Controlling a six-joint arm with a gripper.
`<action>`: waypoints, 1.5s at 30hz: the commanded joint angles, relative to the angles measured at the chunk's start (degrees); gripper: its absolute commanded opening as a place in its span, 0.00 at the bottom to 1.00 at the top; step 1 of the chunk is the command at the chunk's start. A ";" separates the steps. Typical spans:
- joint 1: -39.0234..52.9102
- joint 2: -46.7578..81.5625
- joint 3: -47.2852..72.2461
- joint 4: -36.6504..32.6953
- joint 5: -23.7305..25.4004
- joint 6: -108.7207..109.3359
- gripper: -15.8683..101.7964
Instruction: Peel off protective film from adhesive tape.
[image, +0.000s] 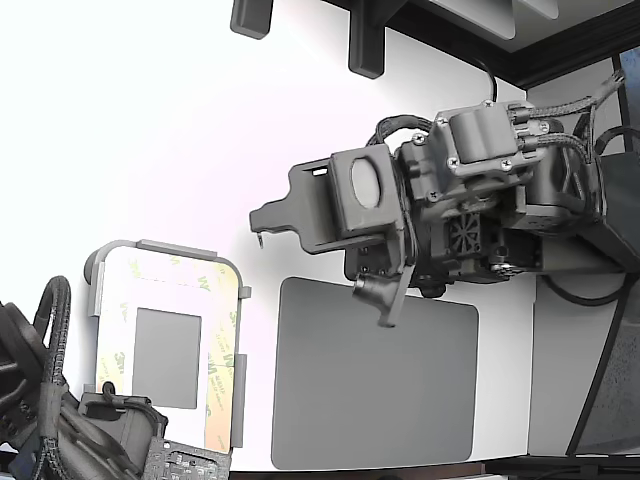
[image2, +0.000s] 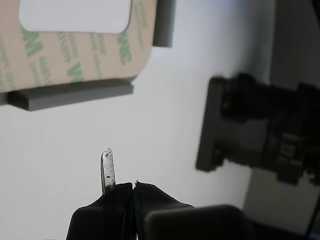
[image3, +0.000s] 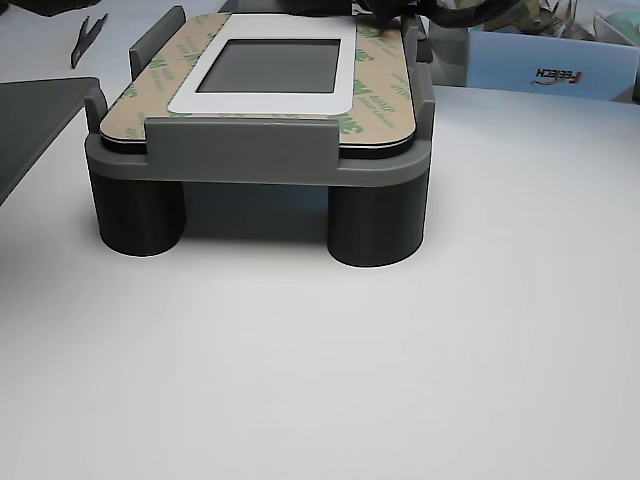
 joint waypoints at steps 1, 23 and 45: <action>7.03 -6.24 -4.57 -3.52 5.19 -1.05 0.04; 25.58 -45.97 -31.38 -4.83 6.24 -9.84 0.04; 30.41 -53.26 -37.27 -3.60 6.42 -13.45 0.04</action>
